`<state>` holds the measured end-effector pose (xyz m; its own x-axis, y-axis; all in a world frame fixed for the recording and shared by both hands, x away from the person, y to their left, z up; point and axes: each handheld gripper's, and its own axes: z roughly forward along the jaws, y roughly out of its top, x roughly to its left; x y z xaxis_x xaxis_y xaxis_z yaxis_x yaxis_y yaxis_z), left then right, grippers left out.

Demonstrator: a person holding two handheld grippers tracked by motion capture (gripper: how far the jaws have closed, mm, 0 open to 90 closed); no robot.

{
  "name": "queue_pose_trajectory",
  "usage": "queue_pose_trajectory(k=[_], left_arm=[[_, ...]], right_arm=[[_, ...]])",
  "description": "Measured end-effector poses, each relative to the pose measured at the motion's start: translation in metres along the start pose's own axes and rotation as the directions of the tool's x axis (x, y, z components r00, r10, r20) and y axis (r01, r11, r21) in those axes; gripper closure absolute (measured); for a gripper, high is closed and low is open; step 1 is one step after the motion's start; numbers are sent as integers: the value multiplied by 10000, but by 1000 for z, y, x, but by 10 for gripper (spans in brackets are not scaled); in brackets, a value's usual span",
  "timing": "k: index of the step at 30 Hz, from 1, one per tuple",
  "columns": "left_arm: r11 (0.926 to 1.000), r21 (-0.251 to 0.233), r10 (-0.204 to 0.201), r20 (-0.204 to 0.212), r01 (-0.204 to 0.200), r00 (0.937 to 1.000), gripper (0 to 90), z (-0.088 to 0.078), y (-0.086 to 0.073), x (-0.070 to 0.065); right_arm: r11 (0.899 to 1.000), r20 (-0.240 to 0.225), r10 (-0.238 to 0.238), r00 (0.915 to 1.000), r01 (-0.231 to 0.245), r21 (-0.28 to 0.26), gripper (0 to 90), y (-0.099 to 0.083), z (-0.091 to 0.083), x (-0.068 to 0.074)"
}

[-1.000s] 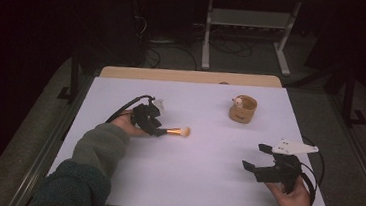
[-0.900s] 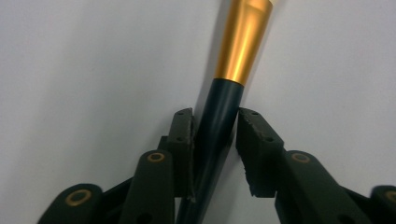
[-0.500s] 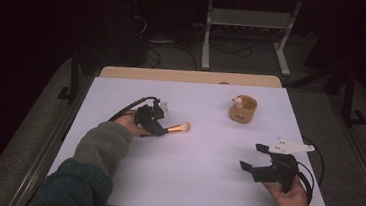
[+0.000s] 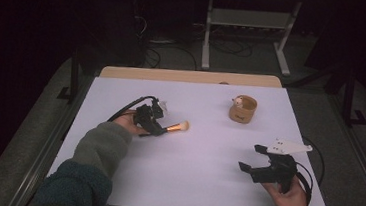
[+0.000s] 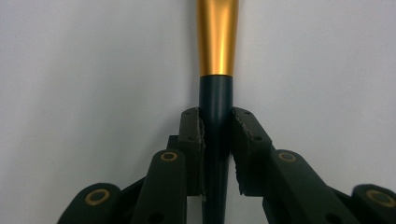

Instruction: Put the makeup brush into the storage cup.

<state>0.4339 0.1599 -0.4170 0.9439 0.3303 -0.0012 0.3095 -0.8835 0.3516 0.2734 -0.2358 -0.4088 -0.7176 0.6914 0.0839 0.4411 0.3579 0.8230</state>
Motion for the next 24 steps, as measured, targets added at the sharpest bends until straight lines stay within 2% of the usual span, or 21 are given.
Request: queue_pose_trajectory(k=[5, 6, 12, 17, 20, 24], left_arm=[[9997, -215, -88, -132, 86, 9999, 750, -4, -2, -1], [9991, -372, -200, -104, 196, 9997, 750, -7, -2, -3], [9964, -805, -263, -166, 249, 9995, 750, -18, -3, -8], [9917, -1237, -378, -154, 356, 9992, 750, -28, -9, -16], [9910, -1304, -340, -221, 309, 9992, 750, -34, -14, -22], [9865, -1591, -421, -253, 375, 9988, 749, -42, -19, -30]], right_arm=[[10000, -7, -32, 10000, 32, 12, 147, 0, 1, 1], [10000, -4, -50, 10000, 50, 22, 147, 0, 1, 1], [10000, -109, 24, 9999, -24, 12, 147, 2, 1, 2], [10000, -237, 3, 9997, -3, 10, 147, 4, 2, 4], [10000, -337, -13, 9994, 10, -95, 147, 6, 3, 4], [9998, -635, 88, 9979, -99, -176, 147, 12, 4, 6]])
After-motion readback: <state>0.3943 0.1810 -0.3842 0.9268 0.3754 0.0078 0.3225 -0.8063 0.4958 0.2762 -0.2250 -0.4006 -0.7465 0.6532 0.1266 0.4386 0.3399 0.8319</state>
